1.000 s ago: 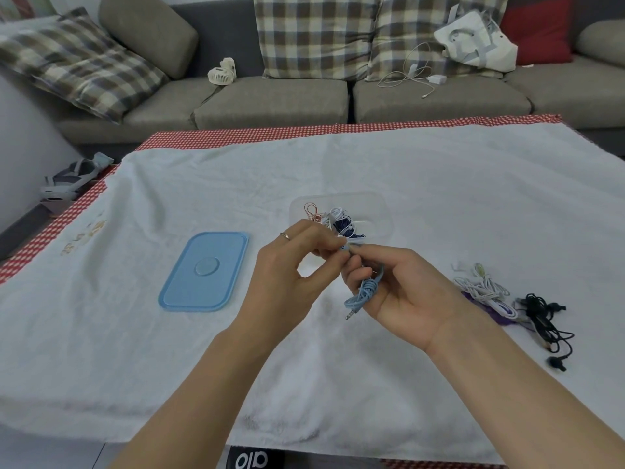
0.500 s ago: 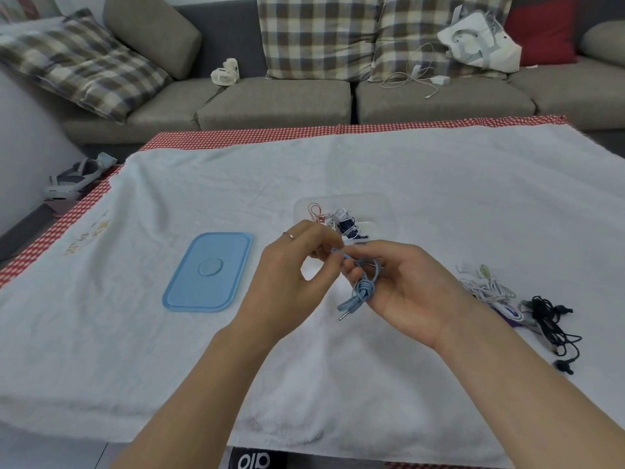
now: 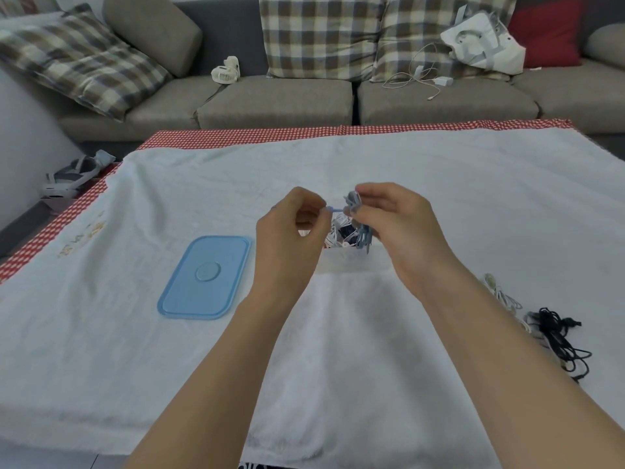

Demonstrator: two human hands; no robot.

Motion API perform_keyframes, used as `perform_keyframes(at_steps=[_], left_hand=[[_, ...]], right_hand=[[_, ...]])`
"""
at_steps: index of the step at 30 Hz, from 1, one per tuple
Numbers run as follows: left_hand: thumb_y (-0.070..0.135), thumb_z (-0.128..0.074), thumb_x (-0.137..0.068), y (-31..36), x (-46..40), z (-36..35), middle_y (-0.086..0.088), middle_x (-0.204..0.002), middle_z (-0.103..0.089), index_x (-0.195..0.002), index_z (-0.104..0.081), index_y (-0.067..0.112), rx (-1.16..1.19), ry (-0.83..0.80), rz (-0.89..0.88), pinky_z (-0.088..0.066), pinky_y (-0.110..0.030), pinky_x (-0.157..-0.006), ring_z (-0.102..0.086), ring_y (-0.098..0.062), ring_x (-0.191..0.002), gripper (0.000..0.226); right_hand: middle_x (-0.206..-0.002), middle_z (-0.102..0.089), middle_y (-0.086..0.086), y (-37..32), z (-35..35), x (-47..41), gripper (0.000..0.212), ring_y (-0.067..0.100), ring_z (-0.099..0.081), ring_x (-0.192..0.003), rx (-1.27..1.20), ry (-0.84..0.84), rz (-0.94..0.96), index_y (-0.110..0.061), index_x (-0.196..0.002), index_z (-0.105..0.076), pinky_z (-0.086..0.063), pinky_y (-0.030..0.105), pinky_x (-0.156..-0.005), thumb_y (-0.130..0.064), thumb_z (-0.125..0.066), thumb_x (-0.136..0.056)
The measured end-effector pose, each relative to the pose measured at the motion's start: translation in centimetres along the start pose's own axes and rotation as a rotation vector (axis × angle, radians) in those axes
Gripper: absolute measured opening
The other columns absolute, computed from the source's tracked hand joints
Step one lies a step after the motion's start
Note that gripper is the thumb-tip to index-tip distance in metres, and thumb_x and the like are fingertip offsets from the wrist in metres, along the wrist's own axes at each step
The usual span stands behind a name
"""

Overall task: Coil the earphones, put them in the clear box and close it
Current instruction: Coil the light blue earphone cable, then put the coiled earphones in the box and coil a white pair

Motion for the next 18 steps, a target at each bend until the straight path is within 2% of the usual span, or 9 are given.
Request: perform_keyframes(at_steps=[2,5,6,9,11,13,16,18], left_hand=[[0.013,-0.070,-0.093,-0.6,-0.7,-0.8,0.006,-0.085,-0.072,-0.091,-0.066,0.018,-0.032,0.005,0.010,-0.059,-0.030,-0.079,-0.070,-0.012,-0.082,0.007],[0.019,-0.068,-0.093,-1.9,-1.2,-2.3,0.007,-0.087,-0.070,-0.091,-0.064,0.023,-0.217,-0.047,0.022,-0.058,-0.039,-0.074,-0.067,-0.015,-0.084,0.005],[0.021,-0.066,-0.093,-2.4,-1.2,-2.7,0.006,-0.089,-0.070,-0.093,-0.065,0.022,-0.306,-0.070,0.022,-0.056,-0.040,-0.072,-0.064,-0.016,-0.085,0.002],[0.022,-0.063,-0.093,-3.4,-1.2,-3.6,0.002,-0.087,-0.069,-0.094,-0.067,0.019,-0.487,-0.096,-0.002,-0.048,-0.037,-0.068,-0.057,-0.020,-0.088,0.005],[0.021,-0.059,-0.094,-3.7,-1.2,-3.9,0.000,-0.084,-0.070,-0.090,-0.069,0.016,-0.566,-0.110,-0.042,-0.041,-0.035,-0.065,-0.053,-0.020,-0.085,0.011],[0.017,-0.057,-0.095,-3.6,-1.0,-4.1,-0.004,-0.082,-0.070,-0.090,-0.072,0.012,-0.605,-0.113,-0.094,-0.034,-0.033,-0.066,-0.049,-0.022,-0.081,0.016],[0.015,-0.060,-0.093,-2.8,-0.4,-4.0,-0.006,-0.085,-0.071,-0.094,-0.073,0.010,-0.612,-0.088,-0.191,-0.041,-0.037,-0.067,-0.056,-0.030,-0.083,0.014],[0.014,-0.062,-0.092,-1.8,0.2,-3.7,-0.005,-0.090,-0.069,-0.098,-0.072,0.013,-0.613,-0.063,-0.247,-0.045,-0.039,-0.071,-0.056,-0.030,-0.086,0.012]], right_hand=[[-0.108,-0.073,-0.003,-0.2,-0.4,-1.3,0.031,0.011,-0.069,-0.101,0.202,0.041,0.130,-0.016,-0.112,-0.070,-0.055,0.026,-0.089,0.001,-0.064,-0.087],[-0.110,-0.072,-0.002,0.9,-0.7,-2.7,0.036,0.012,-0.067,-0.103,0.499,0.044,0.203,-0.017,-0.113,-0.070,-0.050,0.014,-0.085,0.003,-0.054,-0.088],[-0.112,-0.072,0.000,1.4,-0.8,-2.9,0.036,0.015,-0.066,-0.103,0.603,0.026,0.208,-0.016,-0.113,-0.070,-0.049,0.015,-0.083,0.003,-0.051,-0.089],[-0.115,-0.072,0.005,2.8,-1.2,-3.2,0.036,0.025,-0.064,-0.104,0.861,-0.072,0.189,-0.014,-0.114,-0.072,-0.050,0.031,-0.087,-0.001,-0.046,-0.092],[-0.113,-0.073,0.005,3.0,-1.5,-2.7,0.040,0.027,-0.063,-0.100,0.937,-0.127,0.176,-0.014,-0.115,-0.073,-0.049,0.031,-0.082,-0.001,-0.043,-0.092],[-0.116,-0.072,0.005,2.7,-1.1,-2.1,0.042,0.028,-0.063,-0.104,0.947,-0.113,0.198,-0.016,-0.117,-0.072,-0.049,0.033,-0.085,0.000,-0.044,-0.090],[-0.123,-0.067,0.006,2.4,0.7,-0.9,0.041,0.028,-0.059,-0.113,0.964,-0.006,0.225,-0.016,-0.124,-0.066,-0.047,0.036,-0.092,-0.002,-0.049,-0.090],[-0.121,-0.063,0.007,2.1,2.5,0.1,0.042,0.028,-0.056,-0.112,1.008,0.084,0.233,-0.015,-0.126,-0.063,-0.044,0.035,-0.088,0.000,-0.050,-0.089]])
Point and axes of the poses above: each hand's wrist, its own x-axis away from the middle knuckle, its own z-axis out of the back of the hand, y = z × x, the point moved 4 cm from there along -x, towards the middle knuckle
